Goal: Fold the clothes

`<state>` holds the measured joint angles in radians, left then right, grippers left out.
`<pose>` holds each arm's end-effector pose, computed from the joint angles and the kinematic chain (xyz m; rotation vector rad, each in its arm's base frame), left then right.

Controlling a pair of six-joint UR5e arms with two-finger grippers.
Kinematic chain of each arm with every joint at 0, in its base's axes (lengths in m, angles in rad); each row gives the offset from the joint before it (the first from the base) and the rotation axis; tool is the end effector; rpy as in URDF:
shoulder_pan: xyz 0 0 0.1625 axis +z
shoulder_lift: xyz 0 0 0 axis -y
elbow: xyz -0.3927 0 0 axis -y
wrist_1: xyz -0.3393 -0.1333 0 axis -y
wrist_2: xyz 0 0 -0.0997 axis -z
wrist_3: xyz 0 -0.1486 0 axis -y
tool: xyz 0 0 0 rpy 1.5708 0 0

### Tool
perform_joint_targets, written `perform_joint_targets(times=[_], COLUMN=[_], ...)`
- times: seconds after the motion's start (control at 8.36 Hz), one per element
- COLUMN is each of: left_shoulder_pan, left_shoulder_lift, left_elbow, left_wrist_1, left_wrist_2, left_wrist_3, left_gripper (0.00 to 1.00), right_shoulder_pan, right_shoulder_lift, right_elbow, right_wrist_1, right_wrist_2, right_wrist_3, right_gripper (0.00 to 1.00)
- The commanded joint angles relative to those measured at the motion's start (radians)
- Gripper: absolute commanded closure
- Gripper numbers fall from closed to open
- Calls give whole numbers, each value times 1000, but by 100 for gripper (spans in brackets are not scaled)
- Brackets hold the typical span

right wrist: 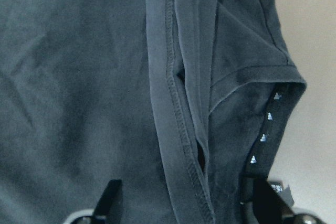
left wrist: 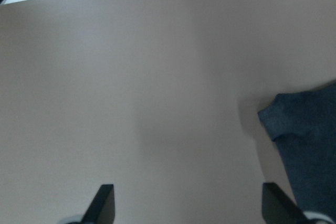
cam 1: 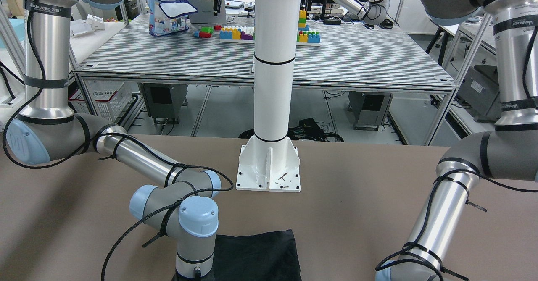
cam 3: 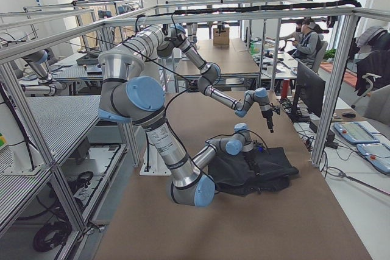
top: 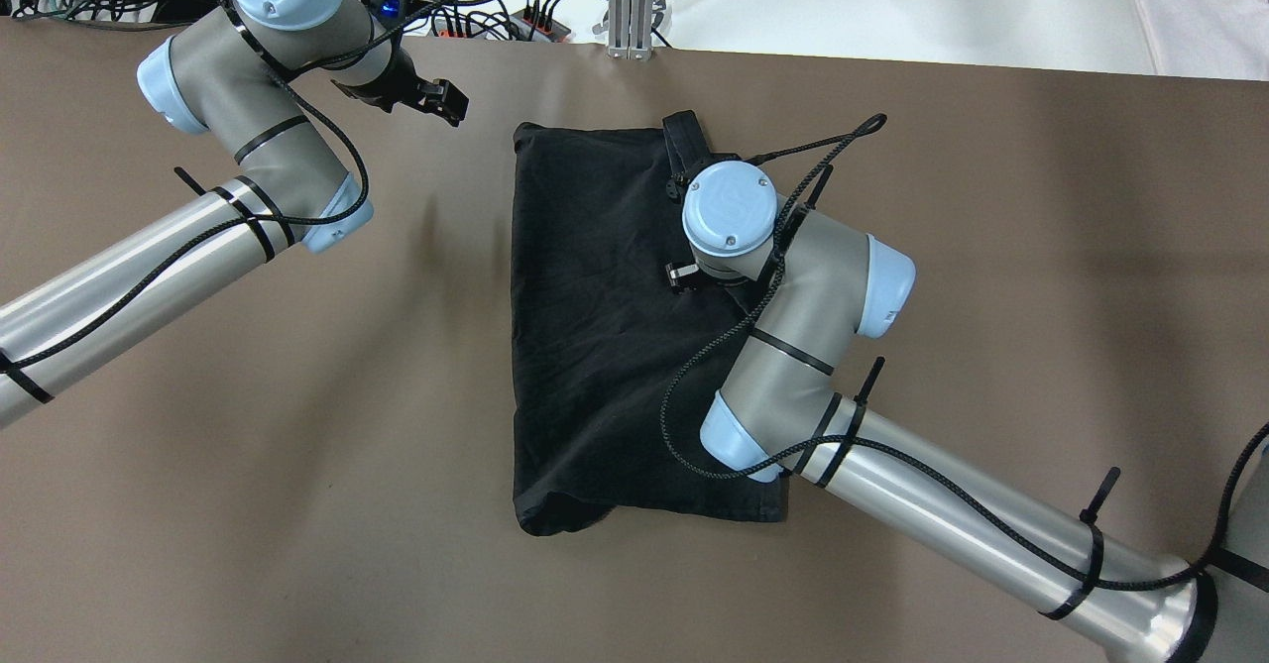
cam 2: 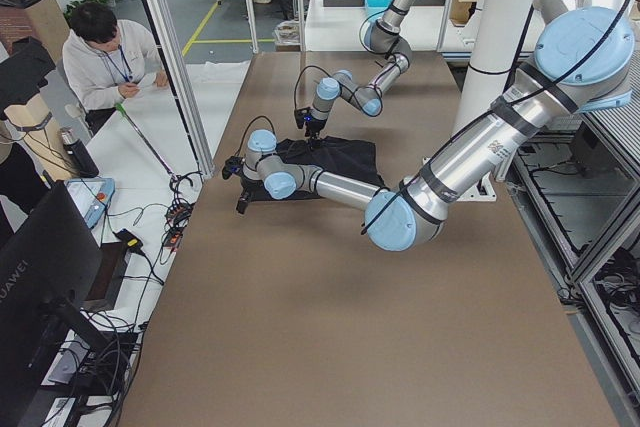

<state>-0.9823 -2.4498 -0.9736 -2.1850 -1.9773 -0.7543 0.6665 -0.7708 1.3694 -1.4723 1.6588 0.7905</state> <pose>0.3805 -0.7045 0.3261 0.4553 0.8448 0.0292 -0.5022 -0.5480 0.2944 0.3982 -0.5785 -0.1398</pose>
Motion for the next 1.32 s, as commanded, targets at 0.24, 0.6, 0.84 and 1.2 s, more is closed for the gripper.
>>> perform_joint_targets(times=[0.24, 0.6, 0.84, 1.2], left_shoulder_pan=[-1, -1, -1, -1], left_shoulder_lift=[5, 6, 6, 8], left_elbow=[-2, -2, -4, -2], left_wrist_1=[-1, -2, -2, -2], left_wrist_2=[0, 0, 0, 0], left_wrist_3=[0, -5, -7, -5], left_gripper=[0, 0, 0, 0], right_shoulder_pan=[8, 50, 129, 182], right_shoulder_lift=[51, 38, -13, -65], right_elbow=[-139, -147, -147, -98], right_wrist_1=[-3, -5, -2, -3], right_wrist_2=[-4, 2, 2, 21], right_wrist_3=[-123, -143, -227, -231], right_gripper=[11, 11, 11, 12])
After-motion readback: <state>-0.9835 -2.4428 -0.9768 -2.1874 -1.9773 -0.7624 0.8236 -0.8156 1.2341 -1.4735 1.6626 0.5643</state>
